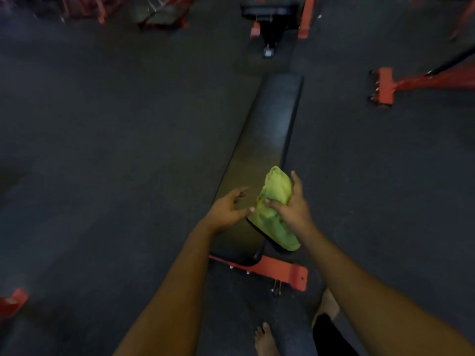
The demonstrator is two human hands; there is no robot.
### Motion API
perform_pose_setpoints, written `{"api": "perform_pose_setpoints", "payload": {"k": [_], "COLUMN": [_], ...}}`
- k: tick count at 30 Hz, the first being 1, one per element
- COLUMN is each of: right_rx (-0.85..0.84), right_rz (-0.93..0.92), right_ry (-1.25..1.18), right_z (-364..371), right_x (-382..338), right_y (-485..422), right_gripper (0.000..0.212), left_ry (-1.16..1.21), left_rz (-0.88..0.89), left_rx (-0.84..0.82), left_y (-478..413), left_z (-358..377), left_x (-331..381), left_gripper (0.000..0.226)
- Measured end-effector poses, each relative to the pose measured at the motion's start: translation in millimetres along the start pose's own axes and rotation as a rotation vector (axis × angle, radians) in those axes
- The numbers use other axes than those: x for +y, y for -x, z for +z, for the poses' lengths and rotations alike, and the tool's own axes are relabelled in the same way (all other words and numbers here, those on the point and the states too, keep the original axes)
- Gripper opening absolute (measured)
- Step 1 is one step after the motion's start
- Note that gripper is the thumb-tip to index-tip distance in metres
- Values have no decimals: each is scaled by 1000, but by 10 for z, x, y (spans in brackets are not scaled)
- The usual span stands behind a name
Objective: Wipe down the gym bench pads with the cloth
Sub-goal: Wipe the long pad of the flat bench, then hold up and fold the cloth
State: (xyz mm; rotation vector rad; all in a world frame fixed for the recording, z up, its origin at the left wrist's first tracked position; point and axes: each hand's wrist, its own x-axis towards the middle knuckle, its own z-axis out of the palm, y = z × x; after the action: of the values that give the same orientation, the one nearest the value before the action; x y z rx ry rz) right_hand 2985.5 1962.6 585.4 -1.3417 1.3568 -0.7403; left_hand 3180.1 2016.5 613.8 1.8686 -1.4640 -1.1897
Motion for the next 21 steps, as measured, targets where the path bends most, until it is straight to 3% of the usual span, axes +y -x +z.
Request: {"api": "perform_pose_setpoints", "payload": {"k": [4,6,9,12,17,21], "right_rx": [-36,-36,22,83,310,275], "right_rz": [-100,-108,-164,-212,-346,-361], "right_ry": [-144,-237,-291,-258,47,78], "right_z": [-418,-555,-829,-1145,-1877,-2469], "right_x": [-778,-1035,-1368,-1641,-1968,-2141], "right_y": [69,52,86,86,-50,-125], "right_gripper": [89,72,60,53,52,48], "left_ry": [-17,-83,-336,-434,-413,-380], "left_rz": [94,142,282,389,493,627], "left_rx": [-148,-133,-42,34,85,179], "left_y": [-38,-82,-126,-166,-312,-505], "left_z": [-195,-291,-423,-574,-794,-853], "left_x": [728,1011,1473,1858,2553,3068], "left_gripper": [108,94,41,40,22,23]}}
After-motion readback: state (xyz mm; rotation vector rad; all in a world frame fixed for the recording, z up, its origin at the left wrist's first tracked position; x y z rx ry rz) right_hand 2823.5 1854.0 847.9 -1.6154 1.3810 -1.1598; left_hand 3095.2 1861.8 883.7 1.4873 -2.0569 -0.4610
